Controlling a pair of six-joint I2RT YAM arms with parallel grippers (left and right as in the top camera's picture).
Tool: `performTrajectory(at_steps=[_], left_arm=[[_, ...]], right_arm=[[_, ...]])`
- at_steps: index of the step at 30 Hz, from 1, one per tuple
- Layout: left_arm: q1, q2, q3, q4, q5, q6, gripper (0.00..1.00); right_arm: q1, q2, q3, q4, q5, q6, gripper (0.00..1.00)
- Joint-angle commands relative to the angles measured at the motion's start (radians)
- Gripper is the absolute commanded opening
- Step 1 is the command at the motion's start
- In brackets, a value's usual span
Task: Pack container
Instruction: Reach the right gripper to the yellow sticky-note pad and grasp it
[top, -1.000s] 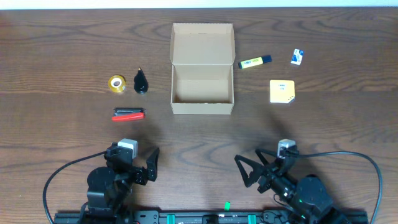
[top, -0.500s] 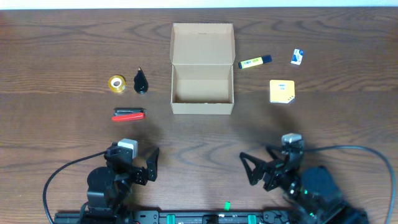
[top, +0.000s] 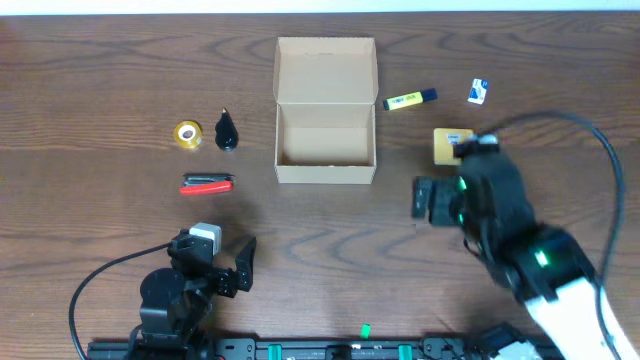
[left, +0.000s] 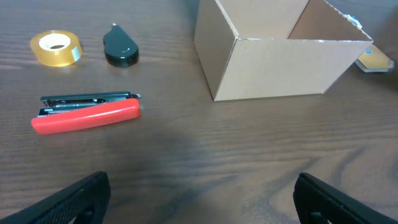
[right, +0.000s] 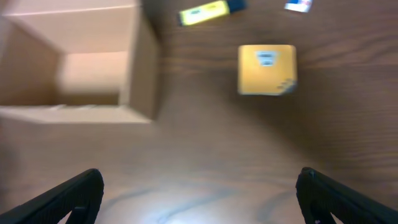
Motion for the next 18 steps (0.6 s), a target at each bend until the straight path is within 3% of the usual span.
performTrajectory(at_steps=[1, 18], left_arm=[[-0.004, -0.006, -0.012, -0.001, 0.017, -0.006, 0.95], [-0.004, -0.006, -0.012, -0.001, 0.017, -0.006, 0.95]], right_arm=[[-0.068, 0.113, 0.048, 0.018, 0.055, -0.058, 0.99], [-0.338, 0.549, 0.070, 0.284, -0.054, -0.288, 0.99]])
